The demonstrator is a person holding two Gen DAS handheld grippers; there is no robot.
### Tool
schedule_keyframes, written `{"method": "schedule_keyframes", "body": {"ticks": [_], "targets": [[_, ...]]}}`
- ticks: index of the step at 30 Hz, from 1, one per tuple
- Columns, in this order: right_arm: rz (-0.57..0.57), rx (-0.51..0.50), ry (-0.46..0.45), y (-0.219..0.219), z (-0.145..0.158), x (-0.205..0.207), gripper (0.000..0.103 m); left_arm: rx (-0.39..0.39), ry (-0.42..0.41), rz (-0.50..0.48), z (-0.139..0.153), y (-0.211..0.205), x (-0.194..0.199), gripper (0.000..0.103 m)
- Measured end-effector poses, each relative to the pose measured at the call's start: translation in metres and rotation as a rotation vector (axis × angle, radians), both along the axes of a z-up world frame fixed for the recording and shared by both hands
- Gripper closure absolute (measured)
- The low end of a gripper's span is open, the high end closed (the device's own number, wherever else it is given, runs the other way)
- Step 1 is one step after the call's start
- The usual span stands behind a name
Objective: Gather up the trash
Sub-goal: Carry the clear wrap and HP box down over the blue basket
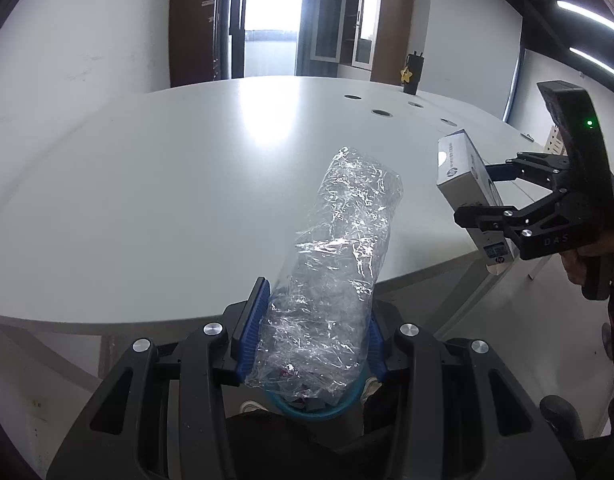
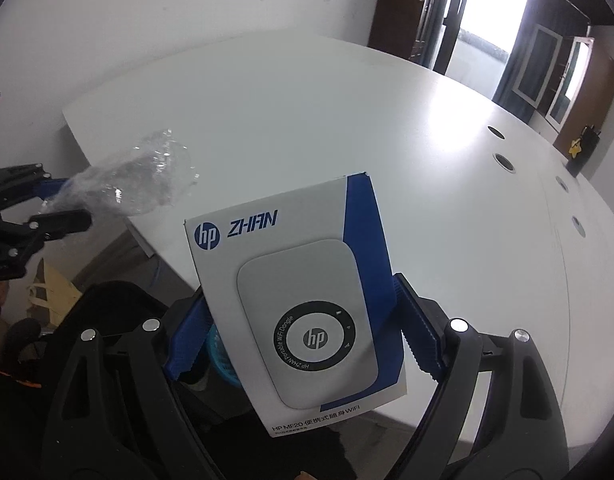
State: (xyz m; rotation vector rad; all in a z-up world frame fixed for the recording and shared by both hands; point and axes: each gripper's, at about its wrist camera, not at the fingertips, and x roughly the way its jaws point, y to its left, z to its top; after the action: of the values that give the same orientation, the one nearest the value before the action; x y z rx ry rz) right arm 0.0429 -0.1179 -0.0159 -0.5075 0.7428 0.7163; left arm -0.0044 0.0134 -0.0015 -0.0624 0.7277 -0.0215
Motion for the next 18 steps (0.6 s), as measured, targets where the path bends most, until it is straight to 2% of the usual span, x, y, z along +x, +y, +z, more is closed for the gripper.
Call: {"method": "schedule_keyframes", "body": {"ticks": [8, 12, 16, 18], "targets": [[-0.096, 0.17, -0.018, -0.027, -0.011, -0.04, 0.023, 0.004, -0.007, -0.002, 0.001, -0.006, -0.029, 0.061], [-0.111, 0.222, 0.02, -0.04, -0.029, -0.048, 0.023, 0.005, -0.003, 0.0, -0.003, -0.013, -0.042, 0.061], [-0.147, 0.245, 0.034, -0.049, -0.049, -0.062, 0.023, 0.009, 0.051, -0.058, -0.026, -0.027, -0.058, 0.061], [-0.167, 0.218, 0.018, -0.049, -0.056, -0.075, 0.023, 0.014, 0.089, -0.073, -0.043, -0.031, -0.056, 0.061]]}}
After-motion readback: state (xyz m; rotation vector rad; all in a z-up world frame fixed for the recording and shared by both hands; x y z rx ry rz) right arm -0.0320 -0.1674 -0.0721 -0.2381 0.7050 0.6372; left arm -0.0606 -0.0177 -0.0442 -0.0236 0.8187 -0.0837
